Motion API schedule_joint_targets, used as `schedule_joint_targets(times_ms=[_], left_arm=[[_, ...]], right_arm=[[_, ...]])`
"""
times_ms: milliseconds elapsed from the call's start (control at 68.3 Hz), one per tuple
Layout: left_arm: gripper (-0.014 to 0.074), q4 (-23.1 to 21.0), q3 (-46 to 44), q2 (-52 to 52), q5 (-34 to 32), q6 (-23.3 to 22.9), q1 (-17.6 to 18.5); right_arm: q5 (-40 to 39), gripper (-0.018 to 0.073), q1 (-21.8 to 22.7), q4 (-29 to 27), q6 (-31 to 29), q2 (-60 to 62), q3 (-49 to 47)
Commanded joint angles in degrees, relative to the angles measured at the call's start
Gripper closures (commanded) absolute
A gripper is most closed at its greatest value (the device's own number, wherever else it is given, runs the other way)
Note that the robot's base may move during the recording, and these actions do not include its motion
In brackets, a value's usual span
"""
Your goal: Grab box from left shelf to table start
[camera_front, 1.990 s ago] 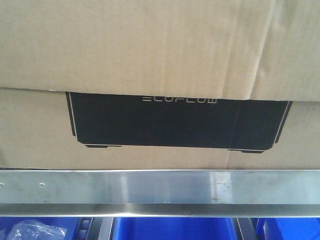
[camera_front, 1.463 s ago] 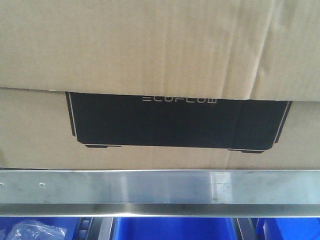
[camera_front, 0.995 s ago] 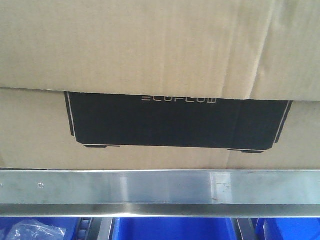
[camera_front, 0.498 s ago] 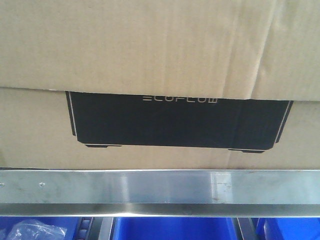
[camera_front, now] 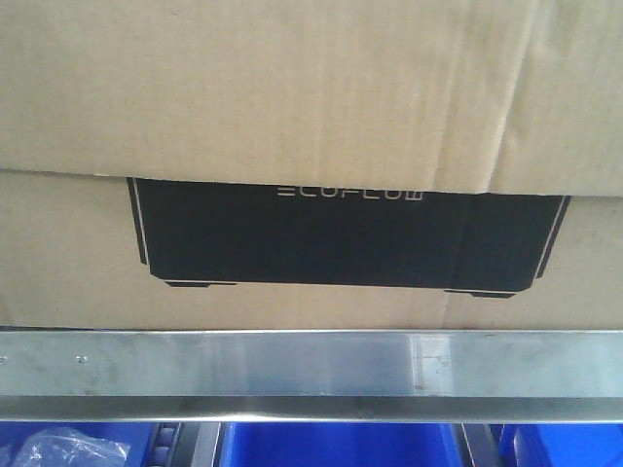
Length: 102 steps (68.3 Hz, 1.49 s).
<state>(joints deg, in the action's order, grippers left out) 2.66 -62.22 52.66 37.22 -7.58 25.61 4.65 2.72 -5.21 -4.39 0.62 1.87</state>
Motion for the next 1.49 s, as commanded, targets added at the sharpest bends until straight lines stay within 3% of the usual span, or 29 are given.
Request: schedule_joint_targets(times_ms=[0, 161, 366, 498, 644, 834, 1039, 1156, 1361, 1478], left_arm=[[0.0150, 0.4, -7.7, 5.2, 3.2, -0.2, 0.6], [0.0147, 3.4, -15.5, 13.8, 11.2, -0.7, 0.4], [0.0150, 9.2, -24.0, 22.7, 16.8, -7.4, 0.4], [0.0150, 10.1, -27.1, 26.1, 18.1, -8.5, 0.3], [0.0150, 10.1, -28.4, 27.8, 18.1, -13.1, -2.0], [0.0150, 10.0, -28.4, 28.4, 18.2, -13.1, -4.2], [0.0150, 9.8, -28.4, 28.4, 18.2, -13.0, -4.2], [0.0150, 9.8, -28.4, 28.4, 18.2, -12.9, -4.2], [0.0150, 10.1, -28.4, 28.5, 17.9, -12.7, -4.2], [0.0150, 10.1, -28.4, 28.9, 17.9, -12.5, -4.2]], right_arm=[[-5.4, 0.0510, 0.4, 0.0, -0.2, 0.5, 0.0], [-5.4, 0.0510, 0.4, 0.0, -0.2, 0.5, 0.0], [-5.4, 0.0510, 0.4, 0.0, -0.2, 0.5, 0.0], [-5.4, 0.0510, 0.4, 0.0, -0.2, 0.5, 0.0], [-7.1, 0.0510, 0.4, -0.2, -0.2, 0.5, 0.0], [-9.9, 0.0510, 0.4, -0.4, -0.1, 0.5, -0.5], [-6.9, 0.0503, 0.4, -0.5, -0.1, 0.5, -6.4], [-1.3, 0.0385, 0.4, -0.5, -0.1, -0.1, -12.4], [7.3, -0.0075, 0.4, -0.5, -0.2, -6.3, -23.6], [12.9, -0.0048, 0.4, -0.5, -0.2, -12.0, -30.9]])
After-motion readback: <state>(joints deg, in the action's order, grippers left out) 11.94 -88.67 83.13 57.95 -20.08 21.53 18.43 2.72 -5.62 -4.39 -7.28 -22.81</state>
